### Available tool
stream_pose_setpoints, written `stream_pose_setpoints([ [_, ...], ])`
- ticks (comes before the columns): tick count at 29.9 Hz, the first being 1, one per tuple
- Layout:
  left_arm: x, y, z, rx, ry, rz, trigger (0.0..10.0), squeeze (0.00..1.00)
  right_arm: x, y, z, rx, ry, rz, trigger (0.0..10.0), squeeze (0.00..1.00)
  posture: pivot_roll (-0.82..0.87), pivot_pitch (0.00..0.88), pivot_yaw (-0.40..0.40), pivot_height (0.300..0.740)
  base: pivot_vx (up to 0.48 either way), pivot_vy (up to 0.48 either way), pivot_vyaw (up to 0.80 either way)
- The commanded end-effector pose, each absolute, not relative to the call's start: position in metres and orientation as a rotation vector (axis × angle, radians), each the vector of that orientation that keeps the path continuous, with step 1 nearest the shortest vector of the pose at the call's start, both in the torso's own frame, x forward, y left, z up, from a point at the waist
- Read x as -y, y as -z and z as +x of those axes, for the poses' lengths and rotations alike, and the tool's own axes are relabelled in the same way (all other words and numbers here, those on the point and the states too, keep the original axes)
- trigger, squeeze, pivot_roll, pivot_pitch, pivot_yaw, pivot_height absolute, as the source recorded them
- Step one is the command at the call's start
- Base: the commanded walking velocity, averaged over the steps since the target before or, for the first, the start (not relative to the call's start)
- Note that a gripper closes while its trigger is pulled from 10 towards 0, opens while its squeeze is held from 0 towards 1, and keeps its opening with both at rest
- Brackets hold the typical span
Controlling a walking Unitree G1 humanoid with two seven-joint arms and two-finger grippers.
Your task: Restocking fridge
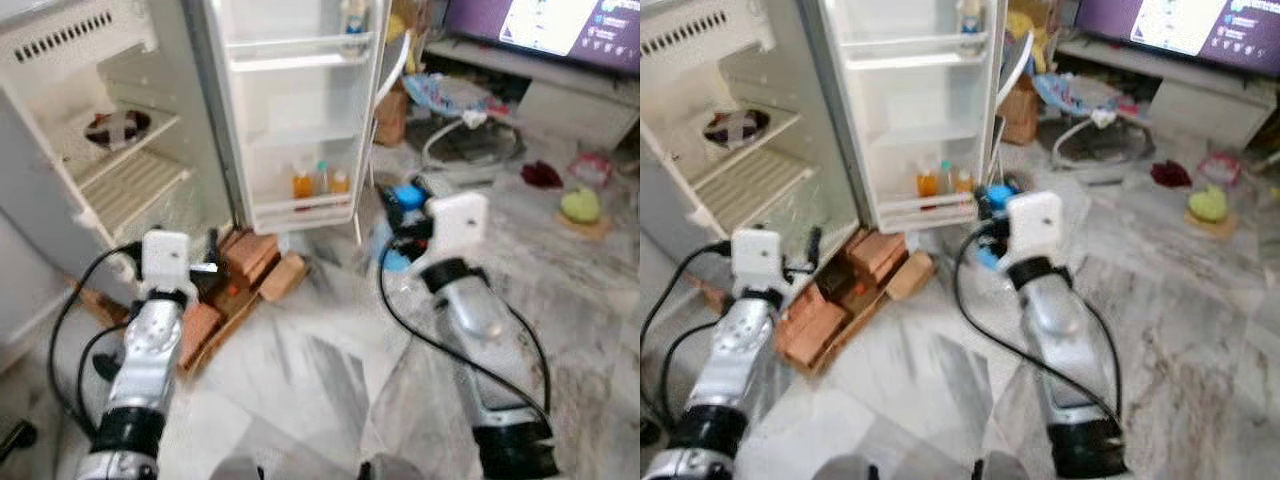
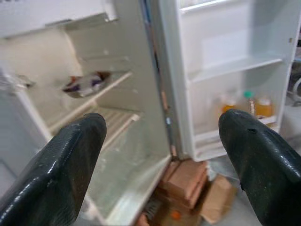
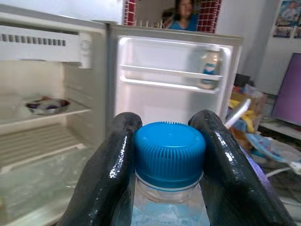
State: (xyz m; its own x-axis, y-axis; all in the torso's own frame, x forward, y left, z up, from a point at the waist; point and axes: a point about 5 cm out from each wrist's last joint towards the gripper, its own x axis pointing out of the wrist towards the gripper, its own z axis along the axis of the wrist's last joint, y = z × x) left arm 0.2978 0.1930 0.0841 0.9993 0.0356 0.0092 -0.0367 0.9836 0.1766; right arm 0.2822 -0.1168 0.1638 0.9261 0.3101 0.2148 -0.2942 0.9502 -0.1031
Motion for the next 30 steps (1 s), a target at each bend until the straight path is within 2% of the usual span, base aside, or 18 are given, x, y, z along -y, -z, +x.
stream_pose_setpoints([
  [1,-0.1845,-0.0867,0.2992,0.018,-0.004,0.172,10.0,0.0,0.1253,-0.1719,0.2825,0.268,-0.283,-0.083,10.0,0.0,-0.03,0.029,-0.007,0.74,0.0,0.0,0.0],
  [10,-0.1827,-0.0905,0.2972,0.052,0.045,0.168,10.0,0.0,0.1238,-0.1716,0.2818,0.273,-0.291,-0.09,10.0,0.0,-0.03,0.037,0.0,0.74,0.0,0.0,0.0],
  [13,-0.1828,-0.0908,0.297,0.054,0.047,0.169,10.0,0.0,0.1236,-0.1716,0.2817,0.273,-0.292,-0.09,10.0,0.0,-0.03,0.037,0.0,0.74,0.281,0.0,0.0],
  [28,-0.183,-0.0911,0.2963,0.048,0.054,0.154,10.0,0.0,0.1191,-0.1723,0.2816,0.28,-0.318,-0.103,10.0,0.0,-0.02,0.044,0.003,0.74,0.468,0.0,0.0],
  [30,-0.1831,-0.0909,0.2967,0.046,0.058,0.153,10.0,0.0,0.1182,-0.1725,0.282,0.281,-0.322,-0.102,10.0,0.0,-0.02,0.045,0.003,0.74,0.435,0.0,0.7],
])
